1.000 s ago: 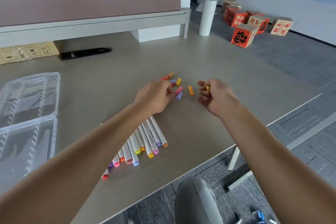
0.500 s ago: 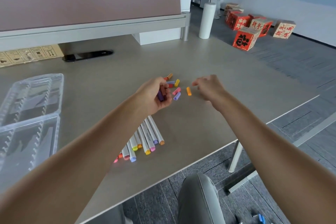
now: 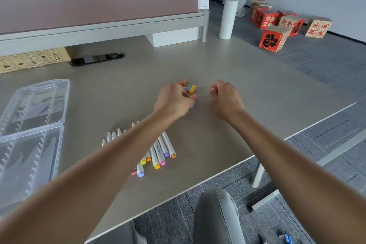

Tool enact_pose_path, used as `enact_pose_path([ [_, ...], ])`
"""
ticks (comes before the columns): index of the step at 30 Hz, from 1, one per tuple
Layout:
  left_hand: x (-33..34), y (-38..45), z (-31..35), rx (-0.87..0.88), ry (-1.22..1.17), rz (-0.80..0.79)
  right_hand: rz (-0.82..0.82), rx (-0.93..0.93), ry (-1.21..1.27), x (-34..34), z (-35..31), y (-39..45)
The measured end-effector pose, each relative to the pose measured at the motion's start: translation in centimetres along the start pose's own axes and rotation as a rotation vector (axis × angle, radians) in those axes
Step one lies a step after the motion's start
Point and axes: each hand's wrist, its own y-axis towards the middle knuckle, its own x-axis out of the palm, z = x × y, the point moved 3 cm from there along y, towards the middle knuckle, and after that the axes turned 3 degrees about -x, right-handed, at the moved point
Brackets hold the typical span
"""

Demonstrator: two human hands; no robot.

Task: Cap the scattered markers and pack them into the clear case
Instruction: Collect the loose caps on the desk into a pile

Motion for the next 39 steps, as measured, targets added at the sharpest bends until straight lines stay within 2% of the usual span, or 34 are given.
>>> enact_pose_path([
  [7,1.9,0.7,-0.3,-0.015,0.202,0.104,0.084,0.308,0.453,-1.5,1.5,0.0],
  [10,2.0,0.7,0.0,-0.001,0.235,0.058,0.06,0.409,0.632,-1.6,1.8,-0.3],
  [13,1.8,0.5,0.2,-0.008,0.16,0.034,0.02,0.519,0.841,-1.7,1.3,-0.6],
  [15,1.4,0.3,0.6,-0.074,-0.029,0.026,-0.013,0.61,1.0,-1.6,1.0,-0.9],
  [19,0.5,-1.0,1.1,-0.414,-0.678,-0.136,-0.14,0.775,1.344,-1.3,0.0,-1.3],
  [23,-0.9,-1.4,0.2,-0.492,-1.127,-0.353,-0.204,0.837,1.424,-0.7,-1.2,-1.4],
  [26,-1.9,-1.2,-0.6,-0.477,-1.285,-0.396,-0.191,0.869,1.463,-0.1,-1.8,-0.9],
  [30,-2.5,-0.6,-1.2,-0.524,-1.369,-0.353,-0.2,0.919,1.669,0.4,-2.8,-0.4],
  [32,-2.8,-0.4,-1.4,-0.578,-1.376,-0.298,-0.185,0.931,1.663,0.6,-3.0,-0.3],
  [35,-3.0,0.1,-1.7,-0.61,-1.373,-0.275,-0.15,0.891,1.52,0.7,-3.3,-0.2],
  [39,-3.0,0.7,-2.0,-0.644,-1.336,-0.306,-0.075,0.699,1.034,0.5,-3.0,-0.1],
])
